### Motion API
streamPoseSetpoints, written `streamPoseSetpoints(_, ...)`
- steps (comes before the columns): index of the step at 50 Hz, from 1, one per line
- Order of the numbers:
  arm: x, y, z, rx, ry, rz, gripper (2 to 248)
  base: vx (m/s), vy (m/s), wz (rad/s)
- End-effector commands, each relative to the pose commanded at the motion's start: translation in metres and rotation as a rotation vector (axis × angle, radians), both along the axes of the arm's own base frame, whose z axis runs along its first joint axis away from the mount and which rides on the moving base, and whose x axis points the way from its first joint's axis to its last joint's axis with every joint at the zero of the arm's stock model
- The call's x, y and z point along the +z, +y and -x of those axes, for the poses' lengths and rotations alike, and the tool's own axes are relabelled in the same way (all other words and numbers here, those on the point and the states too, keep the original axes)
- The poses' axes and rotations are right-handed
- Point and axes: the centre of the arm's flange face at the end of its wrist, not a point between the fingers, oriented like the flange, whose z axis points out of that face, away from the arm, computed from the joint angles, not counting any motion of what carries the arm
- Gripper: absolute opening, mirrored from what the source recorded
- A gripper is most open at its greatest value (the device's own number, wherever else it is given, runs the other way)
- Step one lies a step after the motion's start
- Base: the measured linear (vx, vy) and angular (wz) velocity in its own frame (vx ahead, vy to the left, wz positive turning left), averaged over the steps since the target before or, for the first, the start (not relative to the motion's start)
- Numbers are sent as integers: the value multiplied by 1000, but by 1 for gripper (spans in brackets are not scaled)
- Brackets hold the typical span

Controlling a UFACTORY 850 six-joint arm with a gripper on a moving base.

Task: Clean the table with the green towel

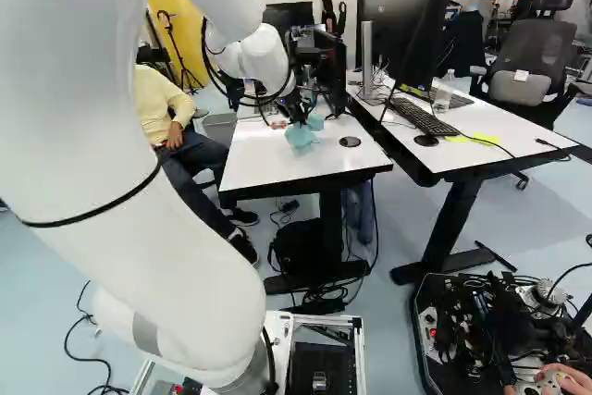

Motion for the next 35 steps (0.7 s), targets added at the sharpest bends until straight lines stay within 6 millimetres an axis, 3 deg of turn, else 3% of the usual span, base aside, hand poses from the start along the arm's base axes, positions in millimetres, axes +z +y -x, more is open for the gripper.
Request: streamPoseSetpoints(35,-35,-9,-87,3,-43,8,37,0,0,0)
